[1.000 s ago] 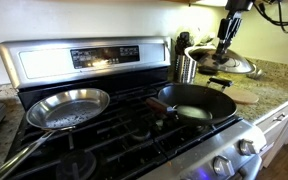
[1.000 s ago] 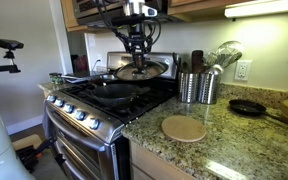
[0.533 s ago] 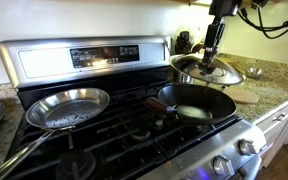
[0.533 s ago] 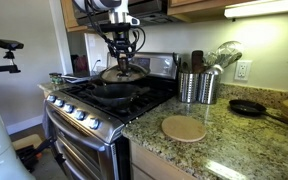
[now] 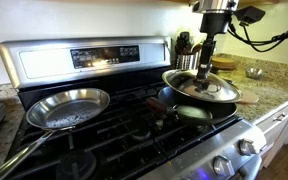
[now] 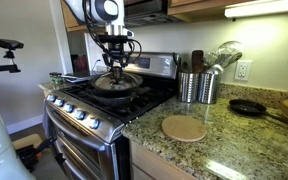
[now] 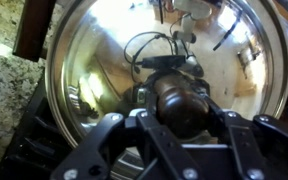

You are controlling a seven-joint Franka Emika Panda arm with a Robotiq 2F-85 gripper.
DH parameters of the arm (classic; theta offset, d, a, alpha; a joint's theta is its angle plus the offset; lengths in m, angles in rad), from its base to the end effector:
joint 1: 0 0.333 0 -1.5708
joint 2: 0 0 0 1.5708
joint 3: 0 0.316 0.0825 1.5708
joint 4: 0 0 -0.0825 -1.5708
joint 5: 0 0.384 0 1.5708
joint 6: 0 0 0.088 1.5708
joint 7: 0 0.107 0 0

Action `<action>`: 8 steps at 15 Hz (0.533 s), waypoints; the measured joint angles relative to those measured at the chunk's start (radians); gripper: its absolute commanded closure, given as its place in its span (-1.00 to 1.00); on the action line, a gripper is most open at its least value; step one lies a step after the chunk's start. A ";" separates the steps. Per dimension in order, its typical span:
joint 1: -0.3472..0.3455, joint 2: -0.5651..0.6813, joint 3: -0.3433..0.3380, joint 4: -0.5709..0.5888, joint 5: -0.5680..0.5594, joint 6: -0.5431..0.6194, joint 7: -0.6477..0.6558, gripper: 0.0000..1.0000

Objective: Put the lid on the pan that's closest to it

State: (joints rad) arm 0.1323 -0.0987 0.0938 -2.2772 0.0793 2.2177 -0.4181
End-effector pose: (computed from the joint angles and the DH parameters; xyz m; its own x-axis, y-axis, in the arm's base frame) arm 0.4920 0.1162 0.4004 0.8261 0.5607 0.0571 0.5629 -0.8257 -0.0357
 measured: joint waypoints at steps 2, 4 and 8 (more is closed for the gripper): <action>0.000 0.035 0.007 -0.001 0.004 0.025 -0.018 0.60; 0.000 0.068 0.014 -0.001 0.012 0.051 -0.038 0.60; 0.000 0.112 0.031 0.000 0.020 0.082 -0.055 0.60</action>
State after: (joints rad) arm 0.1324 0.0137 0.1246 -2.2774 0.0997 2.2994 -0.4733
